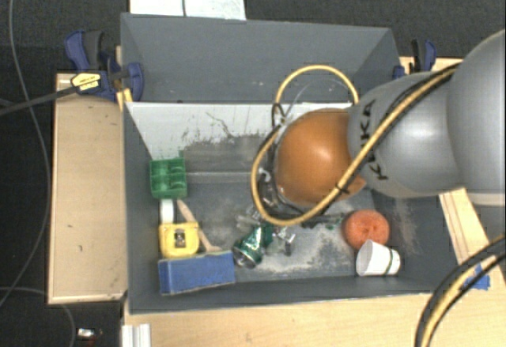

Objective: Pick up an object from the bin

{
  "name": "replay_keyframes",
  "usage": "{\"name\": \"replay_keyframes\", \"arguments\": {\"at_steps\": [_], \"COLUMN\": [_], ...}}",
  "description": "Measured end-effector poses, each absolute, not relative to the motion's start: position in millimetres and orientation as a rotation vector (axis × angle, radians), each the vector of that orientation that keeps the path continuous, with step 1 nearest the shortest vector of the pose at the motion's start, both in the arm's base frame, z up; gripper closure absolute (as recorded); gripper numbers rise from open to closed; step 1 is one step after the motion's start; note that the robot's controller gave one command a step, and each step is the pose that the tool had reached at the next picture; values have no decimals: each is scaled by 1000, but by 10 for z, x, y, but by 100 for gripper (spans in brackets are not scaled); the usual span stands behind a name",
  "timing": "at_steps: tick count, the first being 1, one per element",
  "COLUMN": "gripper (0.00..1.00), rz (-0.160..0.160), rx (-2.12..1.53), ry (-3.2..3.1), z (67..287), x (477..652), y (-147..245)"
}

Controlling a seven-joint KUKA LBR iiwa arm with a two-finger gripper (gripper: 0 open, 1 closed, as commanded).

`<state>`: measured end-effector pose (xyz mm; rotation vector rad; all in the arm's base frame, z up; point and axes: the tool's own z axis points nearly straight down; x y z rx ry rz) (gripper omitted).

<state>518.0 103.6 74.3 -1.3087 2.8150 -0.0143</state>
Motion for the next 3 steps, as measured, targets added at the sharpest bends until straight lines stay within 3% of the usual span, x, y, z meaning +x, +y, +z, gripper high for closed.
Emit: {"name": "replay_keyframes", "arguments": {"at_steps": [1, 2, 3], "gripper": [100, 100, 100], "rz": [-14, -10, -9], "rx": [-1307, -1299, -1301], "ry": [2816, 2822, 2824], "z": [744, 1287, 2036], "x": [5180, 5217, 5151], "y": [1036, 970, 995]}}
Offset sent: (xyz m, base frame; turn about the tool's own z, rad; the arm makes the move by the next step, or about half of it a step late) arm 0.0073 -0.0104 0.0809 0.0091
